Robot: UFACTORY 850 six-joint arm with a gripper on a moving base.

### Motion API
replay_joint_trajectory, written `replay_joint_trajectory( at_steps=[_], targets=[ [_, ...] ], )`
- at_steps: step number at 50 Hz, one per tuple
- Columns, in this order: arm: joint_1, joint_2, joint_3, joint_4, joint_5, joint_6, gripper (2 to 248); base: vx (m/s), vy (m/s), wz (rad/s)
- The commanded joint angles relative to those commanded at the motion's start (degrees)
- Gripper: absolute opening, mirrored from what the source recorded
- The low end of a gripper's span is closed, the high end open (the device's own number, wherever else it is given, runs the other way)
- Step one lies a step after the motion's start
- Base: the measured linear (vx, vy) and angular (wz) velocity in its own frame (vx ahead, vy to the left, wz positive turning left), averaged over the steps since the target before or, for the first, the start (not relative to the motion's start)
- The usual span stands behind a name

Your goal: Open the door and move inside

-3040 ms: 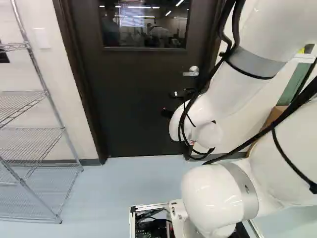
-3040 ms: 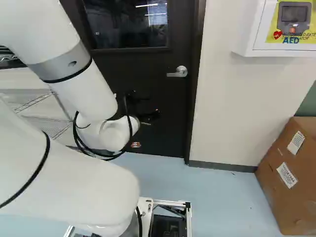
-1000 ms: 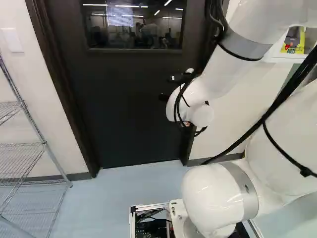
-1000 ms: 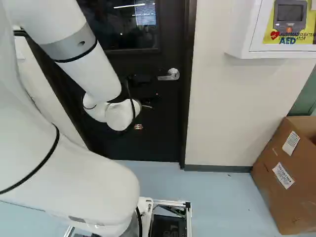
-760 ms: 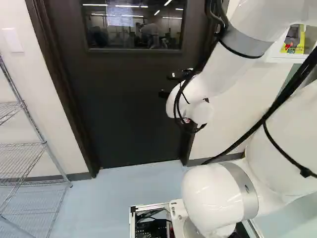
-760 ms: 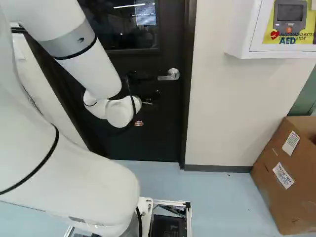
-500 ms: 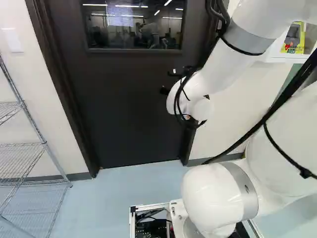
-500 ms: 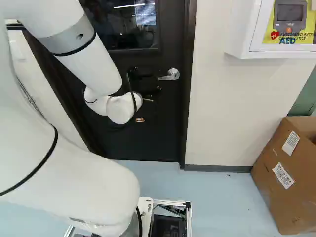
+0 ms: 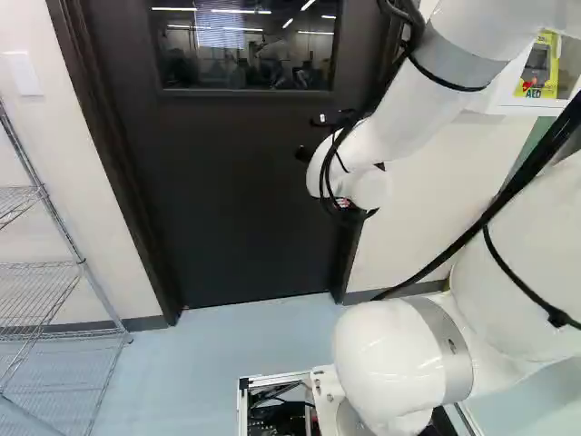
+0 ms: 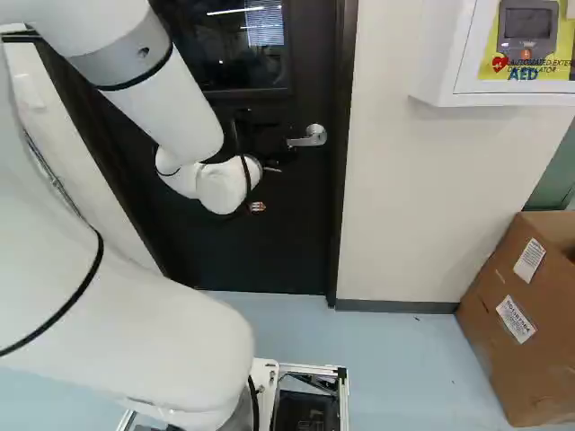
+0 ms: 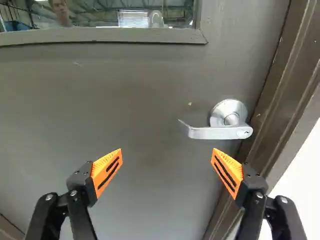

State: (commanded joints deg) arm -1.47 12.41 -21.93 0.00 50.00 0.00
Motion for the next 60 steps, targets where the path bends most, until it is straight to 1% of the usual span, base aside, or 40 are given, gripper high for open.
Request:
replay_joint_trajectory(
  at_steps=[14, 28, 60],
  targets=[
    [-0.44, -0.44, -2.23, 0.00, 0.00, 0.00, 247, 0.000, 0.000, 0.000],
    [-0.77, -1.82, -5.29, 0.00, 0.00, 0.00, 247, 0.000, 0.000, 0.000],
    [-0.85, -7.58, -11.08, 0.00, 0.01, 0.00, 247, 0.000, 0.000, 0.000]
  ],
)
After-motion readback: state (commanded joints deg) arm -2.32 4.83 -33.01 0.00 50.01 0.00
